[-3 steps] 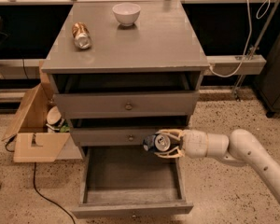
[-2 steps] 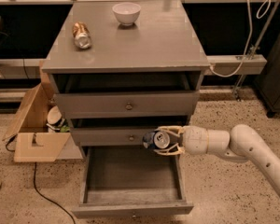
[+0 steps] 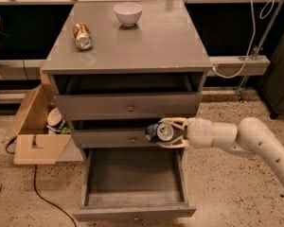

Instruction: Pick pepsi can from bottom drawer and place on counter

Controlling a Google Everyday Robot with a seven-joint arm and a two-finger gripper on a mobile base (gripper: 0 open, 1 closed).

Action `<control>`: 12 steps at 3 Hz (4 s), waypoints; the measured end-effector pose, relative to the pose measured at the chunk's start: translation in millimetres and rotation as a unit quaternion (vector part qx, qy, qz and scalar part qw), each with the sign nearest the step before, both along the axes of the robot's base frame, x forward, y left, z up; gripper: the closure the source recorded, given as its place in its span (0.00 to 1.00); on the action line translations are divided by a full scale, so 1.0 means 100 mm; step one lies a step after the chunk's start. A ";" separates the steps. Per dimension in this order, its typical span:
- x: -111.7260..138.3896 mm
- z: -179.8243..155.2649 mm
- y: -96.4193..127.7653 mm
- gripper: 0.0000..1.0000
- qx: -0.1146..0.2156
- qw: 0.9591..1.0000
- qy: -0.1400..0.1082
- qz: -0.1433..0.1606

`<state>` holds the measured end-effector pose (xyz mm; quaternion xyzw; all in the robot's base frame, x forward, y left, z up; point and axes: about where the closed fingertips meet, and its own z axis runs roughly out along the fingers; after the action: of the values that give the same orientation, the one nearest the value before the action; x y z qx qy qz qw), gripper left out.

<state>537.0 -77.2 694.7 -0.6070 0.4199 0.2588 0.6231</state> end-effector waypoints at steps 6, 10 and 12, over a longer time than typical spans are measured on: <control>0.70 2.31 -0.23 1.00 -0.090 0.993 0.011 -0.073; 1.52 2.76 -0.23 1.00 -0.056 0.984 0.084 -0.150; 2.60 2.31 -0.15 1.00 -0.013 0.949 0.198 -0.244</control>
Offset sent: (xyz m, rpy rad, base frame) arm 0.0656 -0.0429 0.2441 -0.2113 0.0337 -0.2161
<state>797.0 -92.1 925.8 -0.4310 0.6734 0.2083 0.5633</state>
